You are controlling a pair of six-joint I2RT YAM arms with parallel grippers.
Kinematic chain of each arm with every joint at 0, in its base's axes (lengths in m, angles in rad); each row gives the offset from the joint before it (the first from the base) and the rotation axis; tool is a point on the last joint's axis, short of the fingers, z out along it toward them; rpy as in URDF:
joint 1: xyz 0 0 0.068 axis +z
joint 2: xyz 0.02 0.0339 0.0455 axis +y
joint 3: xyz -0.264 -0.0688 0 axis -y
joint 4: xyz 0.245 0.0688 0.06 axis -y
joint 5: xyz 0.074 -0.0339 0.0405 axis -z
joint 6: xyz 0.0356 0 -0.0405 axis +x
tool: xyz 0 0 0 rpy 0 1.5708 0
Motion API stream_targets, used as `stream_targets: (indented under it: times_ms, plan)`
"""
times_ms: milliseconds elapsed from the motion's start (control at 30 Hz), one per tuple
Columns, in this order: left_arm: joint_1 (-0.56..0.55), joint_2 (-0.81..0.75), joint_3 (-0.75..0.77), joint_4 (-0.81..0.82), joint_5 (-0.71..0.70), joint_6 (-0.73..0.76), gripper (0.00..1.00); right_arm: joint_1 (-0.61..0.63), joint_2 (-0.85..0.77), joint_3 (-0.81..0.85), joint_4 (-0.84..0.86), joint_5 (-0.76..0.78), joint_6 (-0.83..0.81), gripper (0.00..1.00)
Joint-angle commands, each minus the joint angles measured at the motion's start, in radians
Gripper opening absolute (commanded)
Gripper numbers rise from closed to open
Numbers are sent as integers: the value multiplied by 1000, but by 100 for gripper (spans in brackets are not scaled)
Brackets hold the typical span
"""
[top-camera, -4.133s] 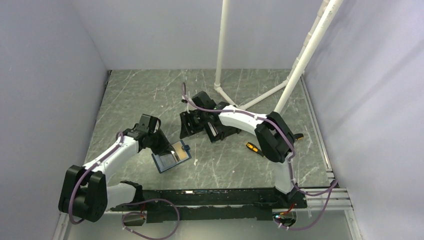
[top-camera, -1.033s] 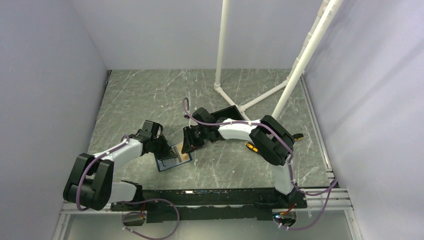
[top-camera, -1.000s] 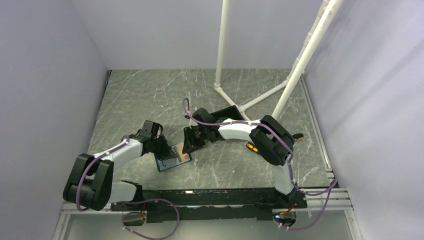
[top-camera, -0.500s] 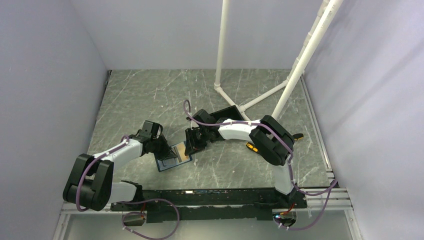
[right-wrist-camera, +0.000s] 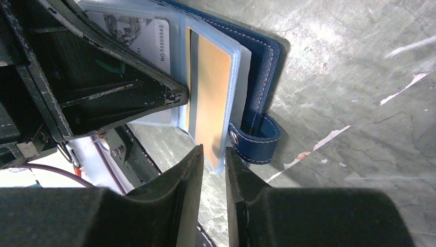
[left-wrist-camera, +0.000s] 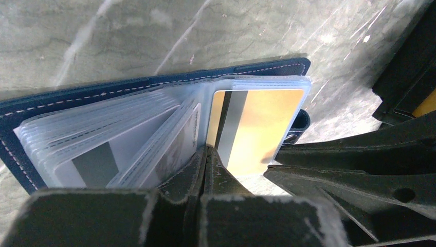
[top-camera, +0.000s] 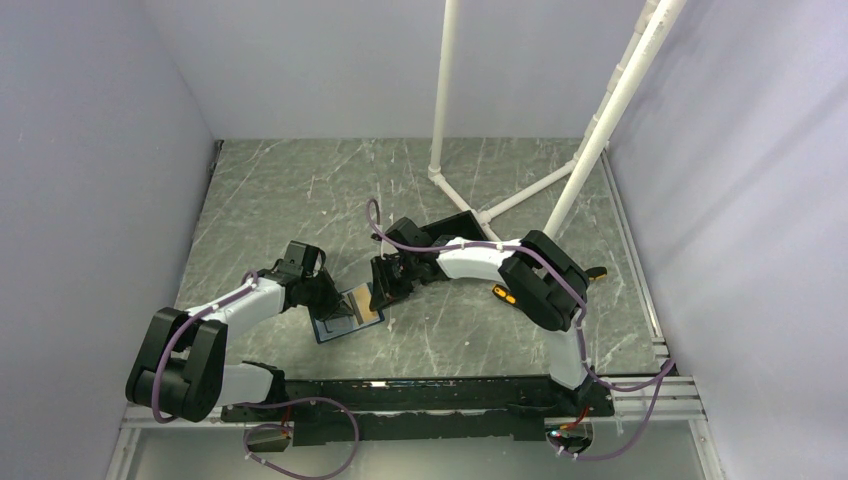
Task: Put the credit cards into the card holder
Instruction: Insert the credit card into the card holder.
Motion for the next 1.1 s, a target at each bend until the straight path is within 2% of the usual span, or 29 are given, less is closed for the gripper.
stream_targets:
  times_ms: [0,133,300,500,767,933,1067]
  plan:
    - [3,20,-34,-70,-89,21,0,6,-57,7,55,-44,-14,24]
    - [3,13,-34,-75,-91,18,0,9,-71,1,74,-62,-12,22]
    - [3,-10,-28,-89,-85,6,1,11,-55,10,134,-153,9,27]
    - [3,-95,-3,-146,-98,-15,12,10,-38,13,257,-258,75,30]
    - [28,-227,8,-253,-88,-61,27,11,7,29,305,-304,111,32]
    - [56,-308,32,-334,-90,-71,32,14,31,55,278,-301,102,32]
    - [75,-311,44,-304,-60,-53,32,14,-11,56,117,-149,32,40]
